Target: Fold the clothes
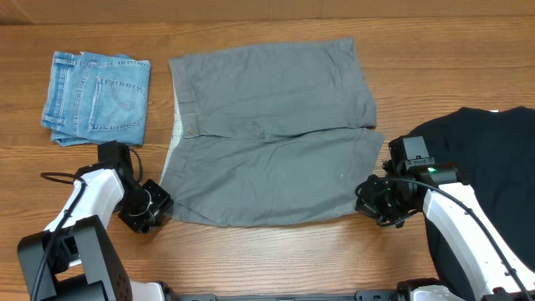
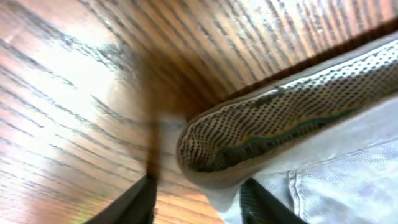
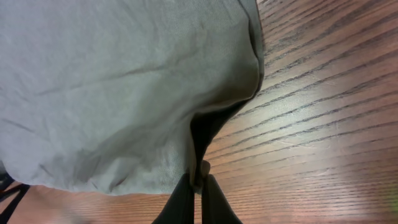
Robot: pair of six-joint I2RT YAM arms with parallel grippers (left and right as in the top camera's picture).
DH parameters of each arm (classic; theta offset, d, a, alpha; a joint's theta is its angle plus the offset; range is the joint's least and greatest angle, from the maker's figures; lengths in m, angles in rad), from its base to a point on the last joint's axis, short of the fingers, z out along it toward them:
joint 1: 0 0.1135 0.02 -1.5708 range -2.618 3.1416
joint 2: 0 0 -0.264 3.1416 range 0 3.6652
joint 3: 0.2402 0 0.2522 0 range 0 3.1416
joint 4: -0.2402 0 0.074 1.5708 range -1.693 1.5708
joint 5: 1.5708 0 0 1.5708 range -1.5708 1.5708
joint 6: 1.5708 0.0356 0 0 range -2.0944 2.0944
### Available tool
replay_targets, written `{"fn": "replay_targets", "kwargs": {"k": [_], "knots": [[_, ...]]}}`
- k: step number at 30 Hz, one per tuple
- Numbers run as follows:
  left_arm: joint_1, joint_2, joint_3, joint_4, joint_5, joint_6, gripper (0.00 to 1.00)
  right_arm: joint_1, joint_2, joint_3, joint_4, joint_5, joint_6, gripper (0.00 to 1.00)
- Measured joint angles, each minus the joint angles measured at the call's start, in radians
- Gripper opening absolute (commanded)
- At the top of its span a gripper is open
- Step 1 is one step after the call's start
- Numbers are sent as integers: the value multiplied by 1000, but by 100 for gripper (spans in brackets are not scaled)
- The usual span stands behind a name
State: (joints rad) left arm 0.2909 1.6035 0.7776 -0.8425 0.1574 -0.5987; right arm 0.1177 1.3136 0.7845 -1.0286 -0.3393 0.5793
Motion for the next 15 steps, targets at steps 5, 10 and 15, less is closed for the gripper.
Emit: {"fn": "replay_targets", "kwargs": {"k": [5, 10, 15], "knots": [[0, 0, 0, 13, -16, 9, 27, 0, 0, 0, 1, 0, 0, 4], [0, -2, 0, 42, -8, 44, 4, 0, 0, 0, 5, 0, -3, 4], [0, -3, 0, 58, 26, 86, 4, 0, 0, 0, 8, -1, -4, 4]]}}
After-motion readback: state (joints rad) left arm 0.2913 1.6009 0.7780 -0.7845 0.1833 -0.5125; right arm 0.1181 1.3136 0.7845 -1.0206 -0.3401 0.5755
